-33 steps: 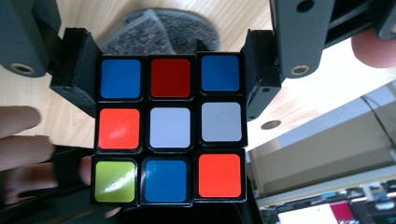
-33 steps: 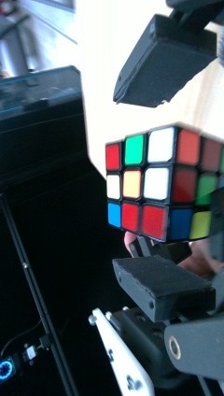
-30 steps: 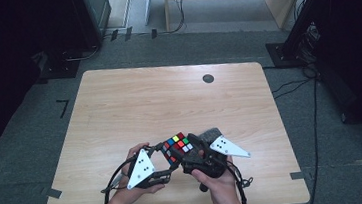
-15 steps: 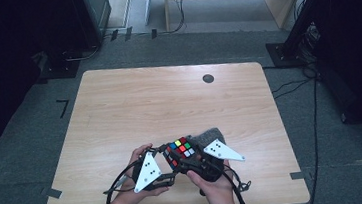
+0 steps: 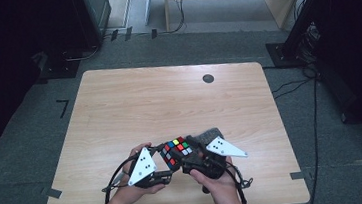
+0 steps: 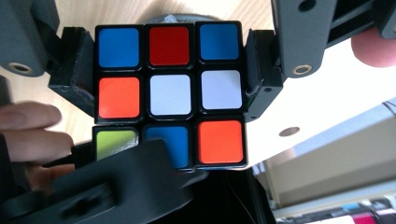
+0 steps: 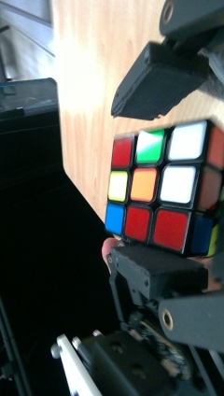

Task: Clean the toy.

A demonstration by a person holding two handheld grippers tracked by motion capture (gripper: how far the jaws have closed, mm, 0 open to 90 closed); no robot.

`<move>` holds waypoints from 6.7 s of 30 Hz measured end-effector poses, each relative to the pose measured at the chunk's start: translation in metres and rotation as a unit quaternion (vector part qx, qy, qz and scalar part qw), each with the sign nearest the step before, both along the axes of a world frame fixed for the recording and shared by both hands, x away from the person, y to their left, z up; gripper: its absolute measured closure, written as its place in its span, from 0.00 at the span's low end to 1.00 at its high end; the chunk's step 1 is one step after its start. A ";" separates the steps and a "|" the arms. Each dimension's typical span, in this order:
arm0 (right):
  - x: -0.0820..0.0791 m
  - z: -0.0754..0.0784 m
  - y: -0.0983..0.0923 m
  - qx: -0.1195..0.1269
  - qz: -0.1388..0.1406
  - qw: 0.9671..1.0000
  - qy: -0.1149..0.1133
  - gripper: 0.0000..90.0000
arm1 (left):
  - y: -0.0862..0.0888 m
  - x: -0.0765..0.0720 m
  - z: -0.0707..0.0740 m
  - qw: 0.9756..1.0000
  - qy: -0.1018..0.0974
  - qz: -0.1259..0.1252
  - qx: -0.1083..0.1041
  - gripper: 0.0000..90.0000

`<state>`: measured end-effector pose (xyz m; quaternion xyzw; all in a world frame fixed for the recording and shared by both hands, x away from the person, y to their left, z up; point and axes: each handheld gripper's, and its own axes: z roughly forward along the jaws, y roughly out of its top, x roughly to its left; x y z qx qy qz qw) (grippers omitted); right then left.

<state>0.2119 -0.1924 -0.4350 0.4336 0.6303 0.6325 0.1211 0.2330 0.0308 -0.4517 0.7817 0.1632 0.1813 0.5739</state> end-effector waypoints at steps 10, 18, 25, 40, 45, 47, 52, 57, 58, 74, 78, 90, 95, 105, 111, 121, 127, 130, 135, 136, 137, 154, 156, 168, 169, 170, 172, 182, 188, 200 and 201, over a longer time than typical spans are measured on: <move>0.008 -0.007 -0.020 0.007 0.023 0.997 -0.073 0.33 | 0.034 0.028 0.008 0.996 0.075 0.007 -0.052 0.37; 0.006 -0.019 -0.006 -0.086 0.074 0.982 -0.152 0.30 | 0.049 0.040 0.013 0.988 0.131 -0.016 -0.086 0.37; 0.003 -0.026 0.004 -0.114 0.098 0.973 -0.173 0.31 | 0.045 0.038 0.012 0.990 0.125 -0.009 -0.070 0.37; -0.005 -0.024 0.012 -0.133 0.124 0.962 -0.202 0.34 | 0.040 0.034 0.012 0.991 0.119 -0.013 -0.058 0.37; -0.001 -0.025 0.008 -0.132 0.113 0.967 -0.188 0.31 | 0.043 0.035 0.014 0.990 0.122 -0.009 -0.074 0.37; 0.002 -0.028 0.004 -0.137 0.099 0.970 -0.172 0.31 | 0.045 0.035 0.015 0.989 0.123 -0.015 -0.080 0.37; 0.002 -0.028 0.006 -0.127 0.111 0.969 -0.180 0.32 | 0.040 0.034 0.013 0.991 0.121 -0.013 -0.061 0.37; -0.003 -0.022 0.009 -0.133 0.115 0.965 -0.195 0.32 | 0.046 0.037 0.015 0.988 0.129 -0.010 -0.081 0.37; -0.002 -0.022 0.007 -0.134 0.110 0.966 -0.193 0.32 | 0.047 0.037 0.016 0.988 0.130 -0.014 -0.087 0.37; -0.005 -0.024 0.010 -0.165 0.120 0.955 -0.214 0.30 | 0.043 0.036 0.015 0.988 0.134 -0.024 -0.077 0.37; -0.002 -0.025 0.008 -0.167 0.106 0.959 -0.206 0.29 | 0.044 0.036 0.016 0.987 0.138 -0.029 -0.081 0.37; -0.001 -0.033 0.011 -0.223 0.091 0.934 -0.264 0.16 | 0.036 0.039 0.020 0.974 0.199 -0.068 -0.080 0.37; -0.001 -0.033 0.012 -0.243 0.070 0.918 -0.307 0.15 | 0.026 0.039 0.021 0.961 0.253 -0.093 -0.056 0.37; -0.009 -0.038 0.021 -0.304 0.083 0.878 -0.361 0.38 | 0.027 0.050 0.014 0.936 0.326 -0.113 -0.070 0.31; -0.003 -0.038 0.009 -0.268 0.080 0.914 -0.295 0.38 | 0.039 0.049 0.022 0.949 0.283 -0.097 -0.103 0.25; 0.013 -0.028 -0.023 -0.170 0.086 0.964 -0.188 0.38 | 0.047 0.047 0.016 0.979 0.186 -0.066 -0.059 0.24; 0.013 -0.019 -0.027 -0.126 0.084 0.980 -0.126 0.38 | 0.033 0.035 0.008 0.994 0.104 -0.031 0.022 0.24; 0.012 -0.015 -0.025 -0.114 0.067 0.986 -0.103 0.38 | 0.028 0.031 0.006 0.995 0.084 -0.024 0.041 0.24; 0.011 -0.010 -0.024 -0.087 0.053 0.993 -0.065 0.38 | 0.013 0.019 -0.001 0.997 0.034 -0.014 0.069 0.23; 0.011 -0.009 -0.023 -0.082 0.050 0.994 -0.056 0.38 | 0.010 0.017 -0.001 0.997 0.025 -0.014 0.074 0.22; 0.011 -0.009 -0.022 -0.078 0.048 0.995 -0.048 0.38 | 0.007 0.014 -0.002 0.997 0.013 -0.011 0.079 0.22; 0.001 -0.008 0.006 -0.062 0.024 0.997 0.040 0.38 | -0.013 -0.011 -0.008 0.993 -0.083 0.009 0.087 0.26; 0.000 -0.009 0.008 -0.060 0.025 0.996 0.053 0.38 | -0.016 -0.013 -0.009 0.991 -0.096 0.029 0.085 0.32; 0.002 -0.011 0.007 -0.019 0.022 0.995 0.092 0.35 | -0.013 -0.012 -0.014 0.993 -0.095 0.025 0.067 0.37; 0.003 -0.009 0.006 -0.017 0.023 0.996 0.084 0.32 | -0.010 -0.010 -0.013 0.994 -0.087 0.026 0.063 0.37; 0.003 -0.007 0.003 -0.011 0.024 0.997 0.077 0.30 | -0.008 -0.008 -0.013 0.994 -0.081 0.029 0.063 0.37; 0.005 -0.002 -0.005 0.008 0.029 0.997 0.071 0.29 | -0.002 -0.001 -0.014 0.995 -0.066 0.040 0.059 0.37; 0.026 -0.020 -0.037 -0.146 -0.069 0.984 0.072 0.25 | 0.027 0.023 -0.008 0.996 0.008 0.087 0.013 0.37; 0.038 -0.062 -0.026 -0.267 -0.068 0.953 0.122 0.24 | 0.034 0.029 -0.007 0.995 0.034 0.097 -0.002 0.37; 0.045 -0.088 -0.032 -0.279 -0.060 0.949 0.130 0.18 | 0.037 0.036 -0.009 0.992 0.077 0.096 -0.023 0.37; 0.045 -0.088 -0.032 -0.281 -0.061 0.949 0.128 0.18 | 0.038 0.036 -0.008 0.992 0.081 0.097 -0.026 0.37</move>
